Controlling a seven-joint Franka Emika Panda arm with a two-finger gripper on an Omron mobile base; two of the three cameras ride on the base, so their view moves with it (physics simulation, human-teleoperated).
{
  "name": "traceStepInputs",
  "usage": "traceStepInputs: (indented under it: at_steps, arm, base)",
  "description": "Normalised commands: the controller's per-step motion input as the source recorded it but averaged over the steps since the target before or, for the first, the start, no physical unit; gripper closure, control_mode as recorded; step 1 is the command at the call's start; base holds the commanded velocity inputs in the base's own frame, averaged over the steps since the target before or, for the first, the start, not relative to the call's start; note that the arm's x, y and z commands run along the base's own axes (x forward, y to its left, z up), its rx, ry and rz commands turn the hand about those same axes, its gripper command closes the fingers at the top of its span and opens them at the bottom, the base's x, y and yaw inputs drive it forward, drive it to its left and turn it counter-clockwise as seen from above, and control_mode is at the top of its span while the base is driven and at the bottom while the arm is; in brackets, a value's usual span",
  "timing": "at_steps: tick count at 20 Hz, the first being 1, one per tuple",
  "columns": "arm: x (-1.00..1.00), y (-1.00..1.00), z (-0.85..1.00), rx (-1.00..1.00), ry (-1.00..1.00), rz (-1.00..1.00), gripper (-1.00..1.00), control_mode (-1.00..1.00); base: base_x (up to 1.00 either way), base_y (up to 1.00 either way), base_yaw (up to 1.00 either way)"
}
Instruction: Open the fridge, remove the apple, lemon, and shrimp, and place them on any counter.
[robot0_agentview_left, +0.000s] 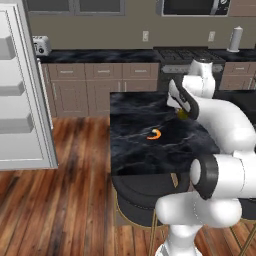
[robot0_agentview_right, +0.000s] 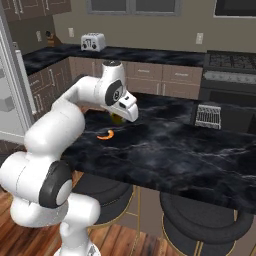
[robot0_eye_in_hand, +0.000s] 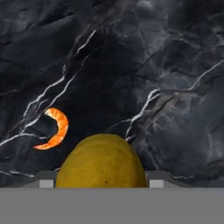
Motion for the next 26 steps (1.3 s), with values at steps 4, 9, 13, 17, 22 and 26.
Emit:
traceStepInputs:
  at_steps: [4,9,13,17,22,26]
  arm:
    - [0.69,0.0,-0.99,0.0,0.14,0.0,1.0,-1.0]
    - [0.3,0.0,-0.84,0.0,0.02,0.0,1.0,-1.0]
    - [0.03,0.0,-0.52,0.0,0.0,0.0,1.0,-1.0]
    - [0.01,0.0,-0.5,0.0,0.0,0.0,1.0,-1.0]
    - [0.09,0.0,-0.47,0.0,0.0,0.0,1.0,-1.0]
    - [0.17,0.0,-0.42,0.0,0.02,0.0,1.0,-1.0]
  base:
    - [0.0,0.0,0.0]
    - [0.0,0.0,0.0]
    - [0.0,0.0,0.0]
    - [0.0,0.0,0.0]
    - [0.0,0.0,0.0]
    - [0.0,0.0,0.0]
